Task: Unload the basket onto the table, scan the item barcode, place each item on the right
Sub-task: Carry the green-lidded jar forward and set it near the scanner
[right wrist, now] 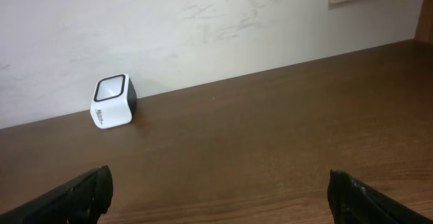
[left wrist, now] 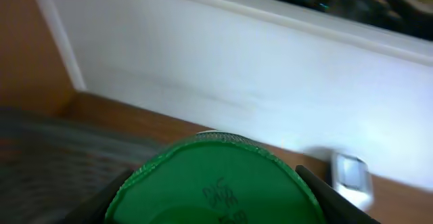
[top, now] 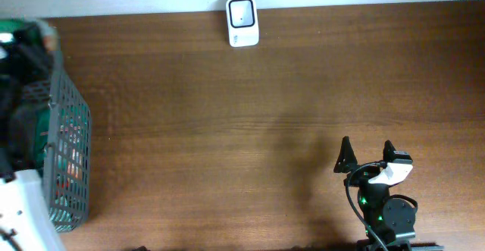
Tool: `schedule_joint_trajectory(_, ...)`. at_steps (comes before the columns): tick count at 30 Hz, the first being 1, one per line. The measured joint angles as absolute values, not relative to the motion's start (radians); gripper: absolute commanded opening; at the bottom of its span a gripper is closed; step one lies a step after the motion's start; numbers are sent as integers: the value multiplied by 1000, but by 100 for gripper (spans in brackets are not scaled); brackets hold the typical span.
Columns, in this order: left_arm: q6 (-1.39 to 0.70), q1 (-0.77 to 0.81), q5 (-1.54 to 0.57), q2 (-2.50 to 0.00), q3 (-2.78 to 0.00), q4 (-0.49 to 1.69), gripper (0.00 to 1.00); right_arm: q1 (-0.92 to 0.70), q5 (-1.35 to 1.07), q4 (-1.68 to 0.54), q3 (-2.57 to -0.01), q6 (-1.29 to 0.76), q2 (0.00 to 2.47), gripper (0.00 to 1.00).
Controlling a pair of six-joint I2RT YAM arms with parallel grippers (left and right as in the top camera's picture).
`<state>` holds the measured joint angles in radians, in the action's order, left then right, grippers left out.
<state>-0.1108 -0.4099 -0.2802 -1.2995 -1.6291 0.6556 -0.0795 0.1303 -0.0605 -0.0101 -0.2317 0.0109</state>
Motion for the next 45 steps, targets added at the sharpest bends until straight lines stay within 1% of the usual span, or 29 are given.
schedule_joint_trajectory(5,-115,-179,-277,-1331,-1629,731,53,-80,130,-60,-10,-232,11,98)
schedule_joint_trajectory(7,-117,-77,-245,-1367,-1629,773,53,-80,130,-60,-10,-232,11,98)
schedule_joint_trajectory(9,-118,-22,-220,-1393,-1629,796,54,-80,131,-60,-10,-232,11,98)
schedule_joint_trajectory(10,-118,36,-216,-1430,-1629,820,54,-80,130,-60,-10,-232,11,98)
schedule_joint_trajectory(13,-124,139,-186,-1501,-1629,881,54,-80,131,-60,-10,-231,11,98)
schedule_joint_trajectory(17,-146,234,-174,-1569,-1628,941,54,-80,130,-60,-10,-232,11,98)
schedule_joint_trajectory(23,-176,337,-160,-1691,-1628,987,54,-80,130,-60,-10,-232,11,98)
schedule_joint_trajectory(29,-211,425,-70,-1827,-1628,977,54,-80,130,-60,-10,-232,11,98)
schedule_joint_trajectory(35,-259,476,-25,-1969,-1628,867,54,-80,130,-60,-10,-231,11,98)
schedule_joint_trajectory(39,-305,496,-16,-2041,-1628,834,55,-80,130,-60,-10,-231,11,98)
schedule_joint_trajectory(45,-338,554,-2,-2090,-1628,770,58,-80,130,-60,-10,-232,11,98)
